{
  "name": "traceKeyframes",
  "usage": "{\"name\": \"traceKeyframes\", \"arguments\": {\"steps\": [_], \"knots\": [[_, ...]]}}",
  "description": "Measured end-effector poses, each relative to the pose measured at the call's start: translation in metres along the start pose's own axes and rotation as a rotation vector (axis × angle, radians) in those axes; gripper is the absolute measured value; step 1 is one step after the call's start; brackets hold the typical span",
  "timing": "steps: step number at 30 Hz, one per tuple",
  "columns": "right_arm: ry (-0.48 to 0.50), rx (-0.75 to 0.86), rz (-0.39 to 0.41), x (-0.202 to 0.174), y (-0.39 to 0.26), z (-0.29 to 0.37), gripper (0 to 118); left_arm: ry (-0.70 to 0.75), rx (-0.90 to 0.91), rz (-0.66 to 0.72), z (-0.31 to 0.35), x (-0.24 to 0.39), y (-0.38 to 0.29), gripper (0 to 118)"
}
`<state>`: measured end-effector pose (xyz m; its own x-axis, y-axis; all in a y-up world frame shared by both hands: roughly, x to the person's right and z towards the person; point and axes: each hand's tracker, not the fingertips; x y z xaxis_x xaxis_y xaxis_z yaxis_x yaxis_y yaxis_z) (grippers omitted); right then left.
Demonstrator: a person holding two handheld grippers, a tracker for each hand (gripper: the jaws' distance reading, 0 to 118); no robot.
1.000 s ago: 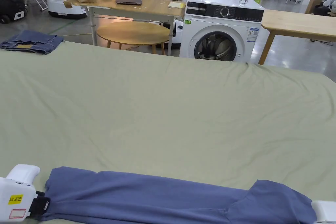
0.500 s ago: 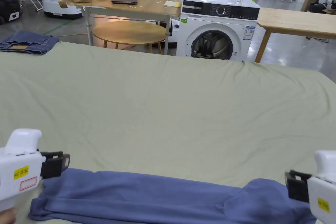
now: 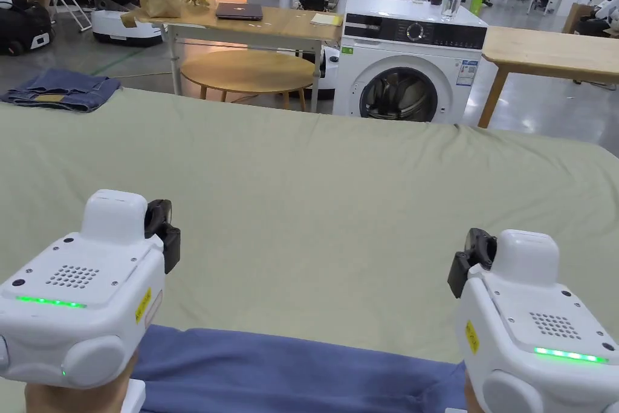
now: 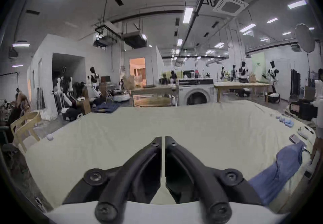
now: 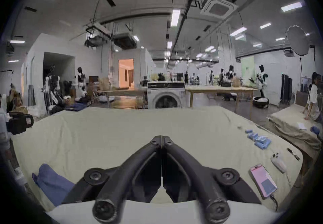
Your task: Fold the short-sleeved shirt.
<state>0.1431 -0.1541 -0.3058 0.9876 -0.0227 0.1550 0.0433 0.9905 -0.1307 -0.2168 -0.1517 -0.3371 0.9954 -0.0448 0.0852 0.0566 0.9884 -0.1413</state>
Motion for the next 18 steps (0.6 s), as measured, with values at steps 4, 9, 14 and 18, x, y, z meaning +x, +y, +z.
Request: {"name": "traceKeyframes", "arguments": {"steps": [4,9,14,18], "knots": [[0.000,0.016,0.012,-0.011,0.000,-0.001,0,-0.002,-0.013,0.031,0.004,-0.006,0.002,0],[0.010,-0.010,-0.001,-0.014,-0.004,-0.008,0,-0.044,-0.205,0.022,0.003,-0.045,0.000,0],[0.035,-0.049,0.001,-0.012,-0.014,-0.013,0,-0.172,-0.456,0.232,0.002,-0.113,-0.024,0],[0.048,-0.082,0.021,-0.013,-0.023,-0.017,0,-0.250,-0.614,0.462,-0.011,-0.164,-0.051,12]]}}
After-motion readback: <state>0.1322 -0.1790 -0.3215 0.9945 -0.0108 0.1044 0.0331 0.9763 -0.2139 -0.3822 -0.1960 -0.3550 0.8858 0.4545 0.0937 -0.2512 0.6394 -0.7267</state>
